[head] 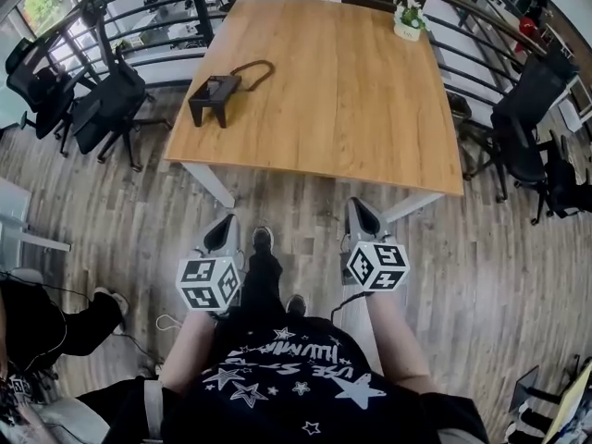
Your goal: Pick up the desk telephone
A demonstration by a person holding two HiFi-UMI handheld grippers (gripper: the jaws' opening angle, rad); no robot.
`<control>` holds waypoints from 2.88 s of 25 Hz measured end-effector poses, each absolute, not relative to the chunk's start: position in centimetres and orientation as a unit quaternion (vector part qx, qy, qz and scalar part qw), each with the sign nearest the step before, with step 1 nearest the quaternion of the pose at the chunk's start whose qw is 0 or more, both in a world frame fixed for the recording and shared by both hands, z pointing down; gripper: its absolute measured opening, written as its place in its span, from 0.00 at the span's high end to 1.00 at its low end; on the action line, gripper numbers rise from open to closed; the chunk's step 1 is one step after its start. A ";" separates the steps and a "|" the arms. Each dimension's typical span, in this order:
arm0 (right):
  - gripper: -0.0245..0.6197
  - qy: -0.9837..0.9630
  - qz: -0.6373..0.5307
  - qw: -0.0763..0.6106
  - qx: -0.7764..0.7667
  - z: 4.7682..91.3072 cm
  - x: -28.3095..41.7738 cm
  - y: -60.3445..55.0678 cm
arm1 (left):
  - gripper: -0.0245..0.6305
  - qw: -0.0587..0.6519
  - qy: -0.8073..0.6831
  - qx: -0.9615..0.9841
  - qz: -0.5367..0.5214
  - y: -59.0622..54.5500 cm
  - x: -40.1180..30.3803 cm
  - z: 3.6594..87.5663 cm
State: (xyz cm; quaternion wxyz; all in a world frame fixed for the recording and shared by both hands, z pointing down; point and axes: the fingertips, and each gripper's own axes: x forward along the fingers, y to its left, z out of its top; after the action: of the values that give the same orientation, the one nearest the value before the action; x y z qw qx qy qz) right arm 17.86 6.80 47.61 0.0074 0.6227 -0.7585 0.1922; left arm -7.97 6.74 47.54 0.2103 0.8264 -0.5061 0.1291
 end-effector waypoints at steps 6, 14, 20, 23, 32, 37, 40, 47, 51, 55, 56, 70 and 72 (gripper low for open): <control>0.96 -0.751 0.191 0.014 0.632 47.6 18.2 1.8 | 0.96 0.221 -0.507 0.824 0.121 1.3 -8.5 48.1; 0.96 -0.750 0.192 0.023 0.633 48.4 17.4 -6.0 | 0.96 0.237 -0.514 0.818 0.103 -7.4 -9.6 48.9; 0.96 -0.753 0.190 0.025 0.629 48.5 16.3 -12.3 | 0.96 0.253 -0.530 0.804 0.100 -13.2 -11.3 49.6; 0.96 -0.757 0.192 0.029 0.624 48.6 15.4 -14.7 | 0.96 0.268 -0.530 0.798 0.100 -15.3 -12.1 50.0; 0.96 -0.762 0.190 0.030 0.619 48.0 13.0 -21.4 | 0.96 0.350 -0.533 0.767 0.078 -21.0 -14.7 51.8; 0.96 -0.759 0.190 0.035 0.621 48.0 12.4 -24.3 | 0.96 0.415 -0.526 0.741 0.053 -23.6 -15.7 53.4; 0.96 -0.759 0.191 0.037 0.621 47.8 12.3 -25.9 | 0.93 0.450 -0.514 0.730 0.016 -25.3 -15.8 53.3; 0.96 -0.755 0.196 0.040 0.624 48.2 11.9 -29.0 | 0.59 0.517 -0.475 0.711 -0.052 -28.6 -15.1 54.0; 0.96 -0.752 0.198 0.041 0.627 48.4 11.7 -30.3 | 0.49 0.541 -0.461 0.699 -0.075 -30.3 -14.9 54.5; 0.96 -0.750 0.199 0.043 0.629 48.5 11.3 -31.3 | 0.46 0.562 -0.466 0.678 -0.085 -32.0 -15.1 55.4; 0.96 -0.749 0.199 0.044 0.630 48.5 11.3 -31.5 | 0.45 0.569 -0.466 0.672 -0.089 -32.4 -15.0 55.7; 0.96 -0.731 0.207 0.058 0.648 49.7 12.7 -32.2 | 0.45 0.626 -0.457 0.616 -0.141 -35.3 -13.8 57.6; 0.96 -0.730 0.207 0.057 0.649 49.8 12.8 -32.3 | 0.45 0.629 -0.460 0.609 -0.144 -35.6 -13.6 57.9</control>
State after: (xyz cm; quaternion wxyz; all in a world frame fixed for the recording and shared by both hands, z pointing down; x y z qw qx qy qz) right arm 12.83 -32.31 49.78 0.0573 0.6487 -0.7300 0.2074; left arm -13.64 -35.61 57.92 0.6294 0.6095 -0.4601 -0.1436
